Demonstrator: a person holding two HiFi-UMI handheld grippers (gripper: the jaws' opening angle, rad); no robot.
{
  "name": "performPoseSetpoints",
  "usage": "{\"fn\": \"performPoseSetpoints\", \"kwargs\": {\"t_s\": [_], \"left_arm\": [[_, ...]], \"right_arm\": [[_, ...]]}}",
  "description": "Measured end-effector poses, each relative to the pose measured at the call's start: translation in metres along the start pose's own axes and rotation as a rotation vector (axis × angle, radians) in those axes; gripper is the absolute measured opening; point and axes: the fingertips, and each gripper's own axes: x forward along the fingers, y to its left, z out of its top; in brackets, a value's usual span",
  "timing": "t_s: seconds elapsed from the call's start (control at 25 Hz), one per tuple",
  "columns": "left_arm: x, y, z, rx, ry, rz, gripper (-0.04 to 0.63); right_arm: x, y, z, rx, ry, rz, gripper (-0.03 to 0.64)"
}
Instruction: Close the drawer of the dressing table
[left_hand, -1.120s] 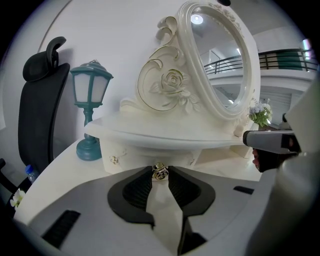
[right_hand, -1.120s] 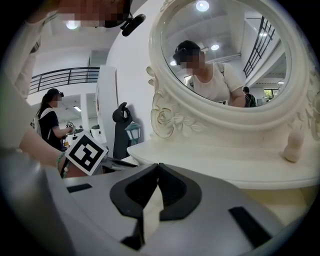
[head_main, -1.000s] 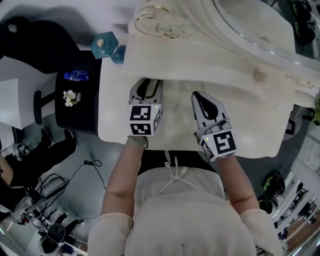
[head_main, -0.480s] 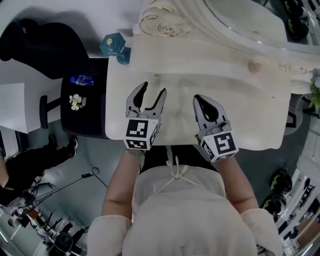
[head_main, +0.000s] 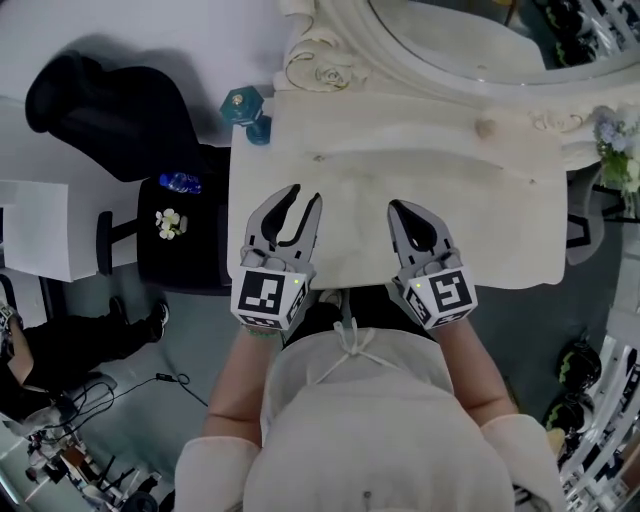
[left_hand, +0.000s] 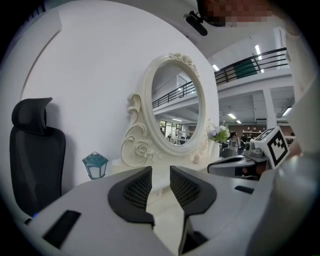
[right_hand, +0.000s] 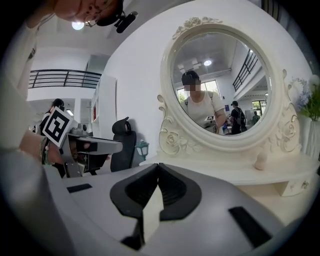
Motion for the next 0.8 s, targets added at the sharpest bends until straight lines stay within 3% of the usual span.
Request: {"fn": "performPoseSetpoints", "kwargs": {"t_s": [0.32, 0.8], "left_arm": [[-0.039, -0.020, 0.038, 0.052, -0.077, -0.043, 0.059], [-0.078, -0.038, 0.064, 0.087, -0.127, -0.094, 0.025]], "right_arm": [[-0.032, 0.016, 0.032, -0.046, -0.080, -0.003, 0.005], [-0.066, 0.030, 0.070, -0.119, -0.163, -0.014, 0.003]]}}
